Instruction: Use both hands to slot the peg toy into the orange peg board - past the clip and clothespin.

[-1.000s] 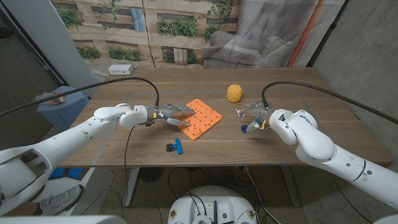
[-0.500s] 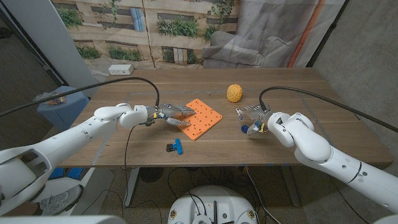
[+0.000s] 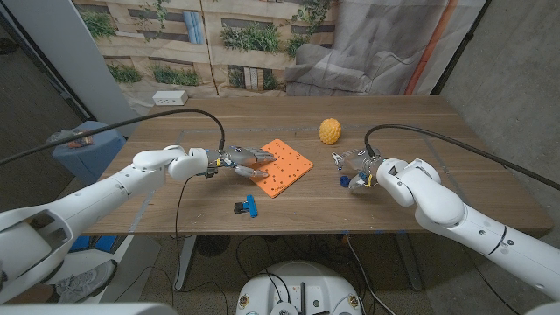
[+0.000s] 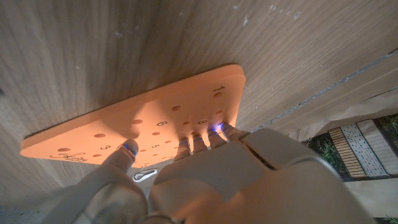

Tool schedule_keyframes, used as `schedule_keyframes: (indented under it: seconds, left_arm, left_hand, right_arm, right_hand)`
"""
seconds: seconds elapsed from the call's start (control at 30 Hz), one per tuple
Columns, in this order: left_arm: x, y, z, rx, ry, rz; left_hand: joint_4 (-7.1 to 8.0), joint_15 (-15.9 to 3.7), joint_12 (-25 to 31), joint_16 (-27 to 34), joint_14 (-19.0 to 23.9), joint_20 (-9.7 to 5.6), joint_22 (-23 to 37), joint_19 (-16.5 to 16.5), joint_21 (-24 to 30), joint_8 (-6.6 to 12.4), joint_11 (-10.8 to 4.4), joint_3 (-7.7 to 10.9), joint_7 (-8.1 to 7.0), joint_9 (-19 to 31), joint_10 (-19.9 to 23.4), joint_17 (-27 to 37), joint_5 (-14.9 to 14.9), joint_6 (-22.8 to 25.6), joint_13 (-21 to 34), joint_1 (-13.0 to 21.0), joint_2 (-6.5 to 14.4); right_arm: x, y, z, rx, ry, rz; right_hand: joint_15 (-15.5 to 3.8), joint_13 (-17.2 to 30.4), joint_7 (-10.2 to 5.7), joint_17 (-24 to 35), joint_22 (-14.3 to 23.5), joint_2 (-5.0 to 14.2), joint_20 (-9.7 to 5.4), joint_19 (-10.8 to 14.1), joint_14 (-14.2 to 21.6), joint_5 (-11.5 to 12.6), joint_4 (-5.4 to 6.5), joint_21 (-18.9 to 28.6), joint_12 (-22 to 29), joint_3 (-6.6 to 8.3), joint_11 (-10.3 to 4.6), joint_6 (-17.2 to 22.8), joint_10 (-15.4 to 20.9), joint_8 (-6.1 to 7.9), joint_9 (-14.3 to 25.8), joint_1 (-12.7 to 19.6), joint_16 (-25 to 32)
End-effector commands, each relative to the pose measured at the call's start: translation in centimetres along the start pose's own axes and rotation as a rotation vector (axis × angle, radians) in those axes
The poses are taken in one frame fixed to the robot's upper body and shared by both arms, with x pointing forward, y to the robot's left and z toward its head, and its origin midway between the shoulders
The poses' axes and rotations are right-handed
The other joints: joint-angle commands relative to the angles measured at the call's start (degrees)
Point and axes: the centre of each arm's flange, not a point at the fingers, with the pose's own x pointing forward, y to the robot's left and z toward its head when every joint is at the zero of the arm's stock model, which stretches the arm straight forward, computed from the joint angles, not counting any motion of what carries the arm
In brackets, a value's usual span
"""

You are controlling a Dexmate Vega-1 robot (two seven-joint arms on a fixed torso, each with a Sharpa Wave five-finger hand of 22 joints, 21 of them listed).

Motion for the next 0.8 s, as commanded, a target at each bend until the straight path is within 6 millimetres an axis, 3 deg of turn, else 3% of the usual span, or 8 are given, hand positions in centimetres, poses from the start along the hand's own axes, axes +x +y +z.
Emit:
schedule_keyframes:
  seconds: [0.03,0.8]
  left_arm:
    - [0.1,-0.1,-0.18,0.001,0.005,0.005]
    - [0.31,-0.24,0.08,-0.016,0.002,-0.01]
  left_hand:
    - [0.02,-3.36,0.4,0.4,0.1,-8.93,0.3,0.0,0.4,0.37,0.07,0.62,0.28,0.4,1.3,0.2,0.1,2.1,0.2,0.4,4.5]
    - [-0.15,-3.29,0.3,0.4,0.2,-8.69,0.3,0.1,0.4,0.33,-0.09,1.06,0.21,0.4,1.4,0.2,0.1,2.2,0.2,0.5,4.6]
  right_arm:
    - [0.36,0.22,-0.13,-0.019,-0.009,-0.013]
    - [0.95,0.36,-0.12,0.055,-0.022,-0.028]
  right_hand:
    - [-0.65,0.1,0.0,0.3,0.1,0.24,-0.81,0.2,0.2,0.4,-0.08,0.3,0.4,0.3,-0.39,1.2,0.1,0.85,0.4,1.5,0.5]
    - [-3.17,0.1,-0.01,0.8,0.1,1.15,-2.06,1.7,1.4,0.4,0.29,0.5,0.3,0.1,-1.45,7.6,0.5,4.91,1.6,2.5,1.2]
